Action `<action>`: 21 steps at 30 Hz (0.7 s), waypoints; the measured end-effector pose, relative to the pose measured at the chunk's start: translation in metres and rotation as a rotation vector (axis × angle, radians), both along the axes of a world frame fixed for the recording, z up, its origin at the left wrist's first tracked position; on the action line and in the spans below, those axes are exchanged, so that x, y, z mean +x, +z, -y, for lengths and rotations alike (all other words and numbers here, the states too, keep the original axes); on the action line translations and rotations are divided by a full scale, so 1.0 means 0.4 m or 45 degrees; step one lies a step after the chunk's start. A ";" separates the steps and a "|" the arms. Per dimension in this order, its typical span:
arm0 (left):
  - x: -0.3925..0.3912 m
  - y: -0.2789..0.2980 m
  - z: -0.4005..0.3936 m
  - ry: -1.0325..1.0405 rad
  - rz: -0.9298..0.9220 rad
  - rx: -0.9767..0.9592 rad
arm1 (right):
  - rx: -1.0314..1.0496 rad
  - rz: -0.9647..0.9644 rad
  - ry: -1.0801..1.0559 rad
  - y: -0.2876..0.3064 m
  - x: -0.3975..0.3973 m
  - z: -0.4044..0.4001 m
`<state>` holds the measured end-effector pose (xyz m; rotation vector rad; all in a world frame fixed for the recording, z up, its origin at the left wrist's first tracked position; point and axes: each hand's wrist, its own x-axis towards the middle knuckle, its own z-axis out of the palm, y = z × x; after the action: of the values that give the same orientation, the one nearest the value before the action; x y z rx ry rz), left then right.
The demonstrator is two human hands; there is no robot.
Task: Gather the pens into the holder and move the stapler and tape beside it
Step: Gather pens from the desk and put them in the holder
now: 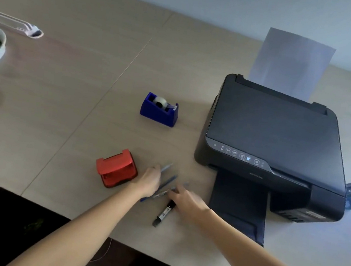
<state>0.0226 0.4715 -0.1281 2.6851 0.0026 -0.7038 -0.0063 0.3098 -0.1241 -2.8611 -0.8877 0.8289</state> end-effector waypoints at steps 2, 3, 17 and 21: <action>-0.005 0.001 0.007 -0.075 0.002 -0.048 | -0.012 0.108 0.091 -0.006 -0.007 0.007; -0.006 0.001 0.010 -0.112 0.006 -0.029 | 0.029 0.167 0.114 -0.004 -0.010 0.010; 0.035 0.099 -0.071 0.325 0.041 -0.360 | 0.069 0.391 0.198 -0.048 0.036 0.011; 0.052 0.179 -0.087 0.540 -0.033 -0.624 | -0.094 0.217 0.255 -0.012 0.032 0.022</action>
<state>0.0432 0.5063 -0.0565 2.1097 0.3492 -0.5199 0.0065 0.3011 -0.1287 -2.9787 -1.2035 0.6511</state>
